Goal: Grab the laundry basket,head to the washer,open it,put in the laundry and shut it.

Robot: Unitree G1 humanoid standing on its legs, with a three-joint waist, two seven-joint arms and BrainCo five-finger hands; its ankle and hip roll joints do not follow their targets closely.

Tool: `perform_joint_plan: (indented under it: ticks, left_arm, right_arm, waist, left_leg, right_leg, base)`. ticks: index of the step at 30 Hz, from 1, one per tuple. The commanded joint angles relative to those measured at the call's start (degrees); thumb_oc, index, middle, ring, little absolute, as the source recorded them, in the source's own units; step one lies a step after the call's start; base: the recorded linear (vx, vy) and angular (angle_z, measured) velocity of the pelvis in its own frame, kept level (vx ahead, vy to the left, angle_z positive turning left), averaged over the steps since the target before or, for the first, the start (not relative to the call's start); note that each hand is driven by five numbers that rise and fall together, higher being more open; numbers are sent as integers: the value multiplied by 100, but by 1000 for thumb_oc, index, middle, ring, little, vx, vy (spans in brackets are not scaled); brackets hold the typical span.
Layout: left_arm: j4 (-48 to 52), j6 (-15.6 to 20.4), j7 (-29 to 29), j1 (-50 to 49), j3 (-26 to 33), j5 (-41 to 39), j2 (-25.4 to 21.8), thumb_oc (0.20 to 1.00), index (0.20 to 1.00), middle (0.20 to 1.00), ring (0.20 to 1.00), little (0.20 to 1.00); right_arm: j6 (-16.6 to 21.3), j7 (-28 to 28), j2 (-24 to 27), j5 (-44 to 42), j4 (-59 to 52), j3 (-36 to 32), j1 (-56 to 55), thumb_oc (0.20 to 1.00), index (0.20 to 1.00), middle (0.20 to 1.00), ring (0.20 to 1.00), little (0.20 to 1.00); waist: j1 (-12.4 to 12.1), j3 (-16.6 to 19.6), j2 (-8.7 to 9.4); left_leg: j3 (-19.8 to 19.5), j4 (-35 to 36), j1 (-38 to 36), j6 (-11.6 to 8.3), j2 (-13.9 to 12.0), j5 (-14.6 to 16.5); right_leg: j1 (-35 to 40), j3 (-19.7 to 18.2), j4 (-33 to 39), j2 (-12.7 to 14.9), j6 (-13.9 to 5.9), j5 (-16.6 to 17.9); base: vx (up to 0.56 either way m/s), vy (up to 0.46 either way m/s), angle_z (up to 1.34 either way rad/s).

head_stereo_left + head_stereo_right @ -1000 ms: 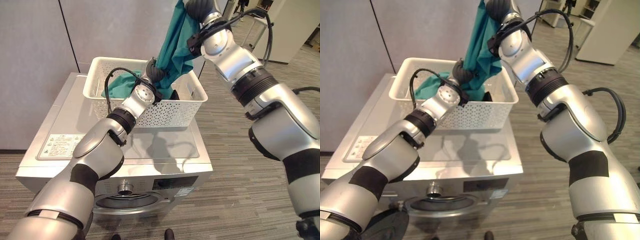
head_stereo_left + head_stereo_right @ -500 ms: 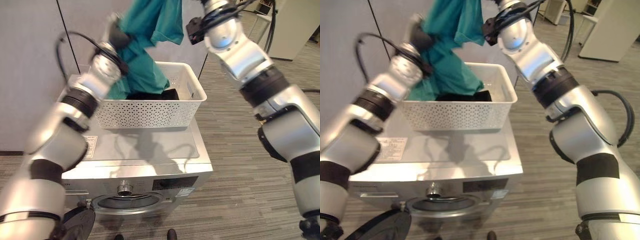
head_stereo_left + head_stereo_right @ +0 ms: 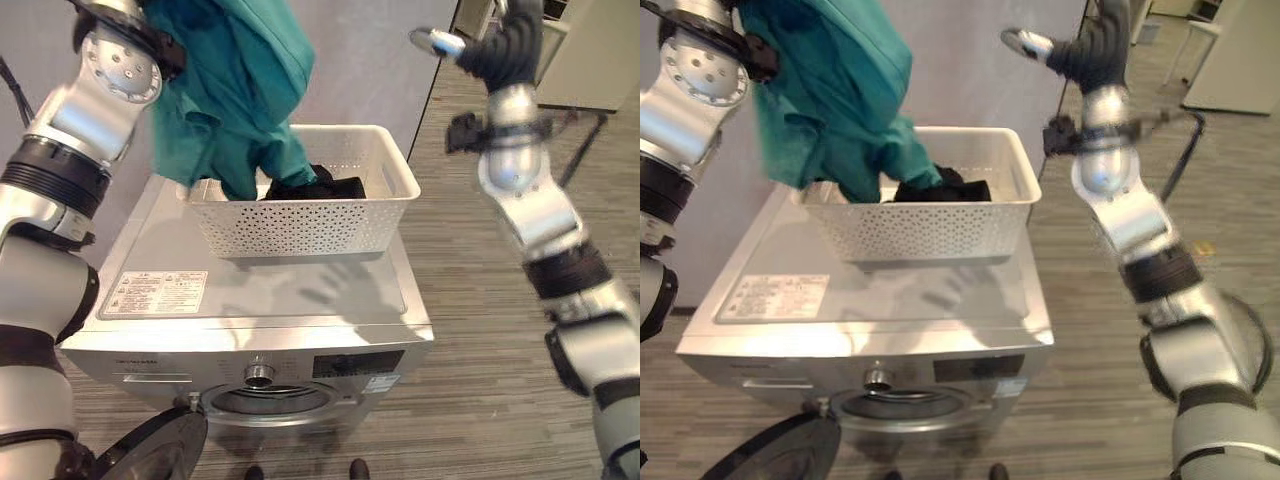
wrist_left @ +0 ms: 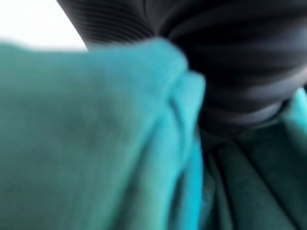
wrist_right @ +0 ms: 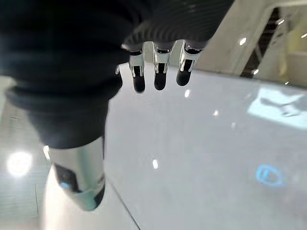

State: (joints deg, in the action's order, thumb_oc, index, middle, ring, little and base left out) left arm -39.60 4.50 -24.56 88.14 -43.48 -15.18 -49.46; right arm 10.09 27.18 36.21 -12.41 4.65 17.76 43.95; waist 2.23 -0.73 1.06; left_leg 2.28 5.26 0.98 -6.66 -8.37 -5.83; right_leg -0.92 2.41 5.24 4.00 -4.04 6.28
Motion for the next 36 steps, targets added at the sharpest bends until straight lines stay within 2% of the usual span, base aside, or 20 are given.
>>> perform_joint_plan:
  ticks: [1, 5, 7, 17, 21, 23, 27, 31, 36]
  left_arm:
    - [-893, 337, -222, 1635, -293, 74, 93, 200, 200, 200, 200, 200]
    - [-903, 361, -180, 1991, -466, 40, 8, 200, 200, 200, 200, 200]
    - [-925, 395, -157, 2225, -590, 12, -40, 200, 200, 200, 200, 200]
    - [-1175, 603, -136, 3124, -879, -591, -378, 200, 200, 200, 200, 200]
    - [-1195, 675, -142, 3257, -919, -908, -433, 200, 200, 200, 200, 200]
    - [-1266, 718, -126, 3340, -1006, -1013, -278, 200, 200, 200, 200, 200]
    - [-1178, 758, -157, 3210, -944, -1059, -204, 200, 200, 200, 200, 200]
    - [-512, 889, -321, 2869, -684, -1058, -367, 200, 200, 200, 200, 200]
    - [318, 1003, -531, 2455, -326, -930, -663, 200, 200, 200, 200, 200]
  right_arm:
    - [257, -471, 494, 123, -80, -27, 97, 1000, 1000, 1000, 1000, 1000]
    - [307, -866, 325, -123, -362, -276, -805, 1000, 1000, 1000, 1000, 1000]
    - [267, -1025, 366, 18, -560, -311, -1098, 1000, 1000, 1000, 1000, 1000]
    - [244, -1650, 611, 419, -1037, -251, -1882, 1000, 1000, 1000, 1000, 1000]
    - [198, -1622, 488, 273, -798, -164, -1748, 1000, 1000, 1000, 1000, 1000]
    - [96, -1449, 297, 103, -375, 40, -1303, 1000, 1000, 1000, 1000, 1000]
    - [44, -1186, 4, 45, 40, 237, -783, 1000, 1000, 1000, 1000, 1000]
    - [64, -997, -292, 66, 79, 168, -710, 1000, 1000, 1000, 1000, 1000]
    - [83, -892, -341, 207, 177, 116, -674, 1000, 1000, 1000, 1000, 1000]
  waist:
    - [-187, 121, -372]
    - [-192, 136, -414]
    - [-202, 150, -417]
    - [-295, 253, -443]
    - [-352, 281, -436]
    - [-454, 317, -412]
    - [-501, 311, -395]
    - [-616, 265, -356]
    - [-757, 86, -315]
  left_leg:
    - [-658, -26, -296, 115, -194, 671]
    - [-671, -26, -299, 116, -192, 659]
    - [-685, -26, -287, 115, -191, 652]
    - [-688, -26, -274, 83, -212, 626]
    - [-703, -26, -267, 85, -206, 623]
    - [-743, -26, -248, 84, -196, 612]
    - [-800, -26, -221, 82, -172, 598]
    - [-900, -26, -140, 42, -227, 503]
    - [-1002, -82, -9, -39, -375, 289]
  right_leg:
    - [138, 131, -24, 396, -431, -686]
    - [152, 179, -24, 414, -451, -690]
    - [149, 203, -24, 420, -464, -694]
    - [157, 308, -24, 455, -498, -704]
    - [161, 337, -24, 454, -506, -713]
    - [196, 384, -24, 461, -497, -720]
    - [239, 461, -24, 471, -470, -729]
    - [284, 567, -24, 420, -406, -773]
    - [301, 617, -24, 266, -303, -839]
  base:
    - [0, 0, 0]
    - [0, 0, 0]
    - [0, 0, 0]
    - [0, -4, 2]
    - [-9, 2, 10]
    - [-20, 3, 9]
    - [-13, -1, 13]
    - [-24, -47, 19]
    - [-89, -88, 22]
